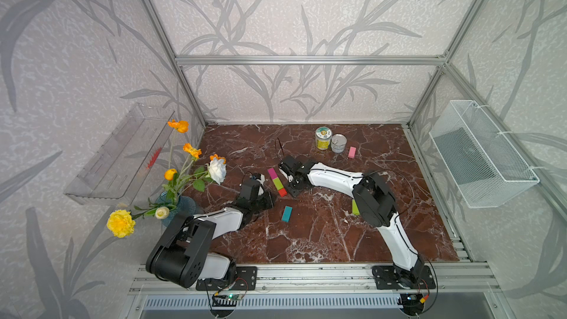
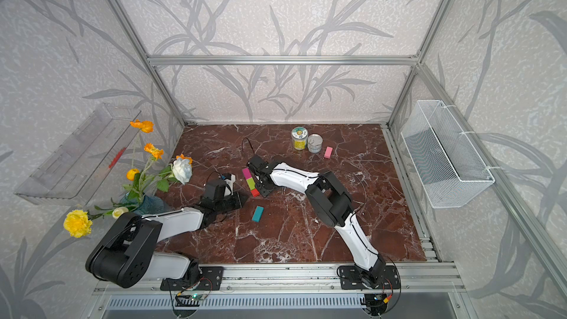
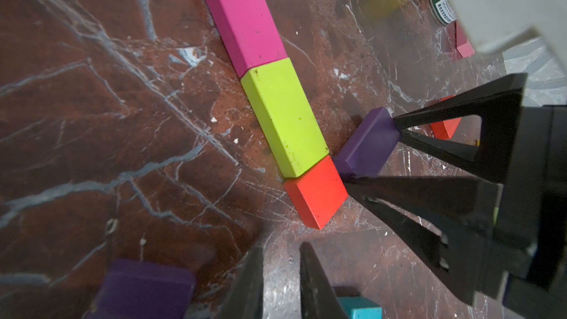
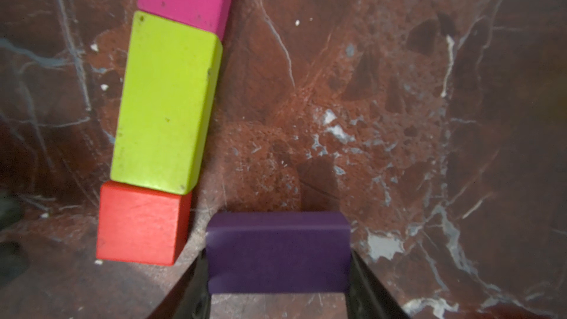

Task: Assemble the letter v with building blocks
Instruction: Assemble the building block at the center of the board.

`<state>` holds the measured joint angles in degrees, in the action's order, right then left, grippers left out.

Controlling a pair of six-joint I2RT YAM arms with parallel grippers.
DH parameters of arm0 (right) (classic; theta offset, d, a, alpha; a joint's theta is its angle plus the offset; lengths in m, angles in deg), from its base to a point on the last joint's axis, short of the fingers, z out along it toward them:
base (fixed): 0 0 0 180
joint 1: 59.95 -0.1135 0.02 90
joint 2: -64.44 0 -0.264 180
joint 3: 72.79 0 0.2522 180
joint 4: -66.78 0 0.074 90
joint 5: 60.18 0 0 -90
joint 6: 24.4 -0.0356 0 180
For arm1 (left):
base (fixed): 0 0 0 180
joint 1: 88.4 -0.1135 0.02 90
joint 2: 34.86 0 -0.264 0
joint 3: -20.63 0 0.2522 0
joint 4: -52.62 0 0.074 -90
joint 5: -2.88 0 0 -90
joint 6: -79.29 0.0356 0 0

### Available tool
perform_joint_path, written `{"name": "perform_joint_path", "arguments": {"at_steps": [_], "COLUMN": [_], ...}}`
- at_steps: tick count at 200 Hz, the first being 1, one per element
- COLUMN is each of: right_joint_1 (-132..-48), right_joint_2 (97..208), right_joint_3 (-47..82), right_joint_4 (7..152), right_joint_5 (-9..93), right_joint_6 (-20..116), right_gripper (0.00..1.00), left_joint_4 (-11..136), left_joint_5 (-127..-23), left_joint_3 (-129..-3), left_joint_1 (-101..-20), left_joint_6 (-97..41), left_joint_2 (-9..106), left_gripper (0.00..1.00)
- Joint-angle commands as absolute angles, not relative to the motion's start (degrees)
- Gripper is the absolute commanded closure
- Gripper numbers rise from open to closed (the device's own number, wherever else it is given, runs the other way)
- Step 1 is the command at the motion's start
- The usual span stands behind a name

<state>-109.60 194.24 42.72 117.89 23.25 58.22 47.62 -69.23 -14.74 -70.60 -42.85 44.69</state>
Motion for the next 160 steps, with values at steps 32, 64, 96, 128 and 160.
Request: {"name": "perform_joint_path", "arguments": {"at_steps": [32, 64, 96, 128, 160], "right_joint_1": [-109.3, -109.3, -109.2, -109.0, -108.8], "right_joint_2": [196.1, 196.3, 196.2, 195.1, 192.9], "right_joint_3": [44.9, 44.9, 45.2, 44.7, 43.3], "right_joint_4": [120.1, 120.4, 120.4, 119.6, 118.3], "right_joint_5": [23.7, 23.4, 23.5, 24.6, 25.9], "right_joint_6": [56.9, 56.7, 56.5, 56.6, 56.4], "right_gripper": [0.45, 0.41, 0.34, 0.25, 0.22], "left_joint_4": [46.8, 46.7, 46.7, 46.5, 46.4], "left_joint_5": [-69.0, -69.0, -69.0, -69.0, -68.9], "left_joint_3": [-15.2, -15.2, -15.3, -15.1, -15.1], "left_joint_1": [-70.5, -70.5, -70.5, -70.5, -70.5], "left_joint_6": [-43.1, -43.0, -42.9, -43.0, -43.0], "left_joint_2": [45.2, 45.3, 45.6, 45.8, 45.8], "left_gripper": [0.78, 0.78, 0.78, 0.78, 0.78]}}
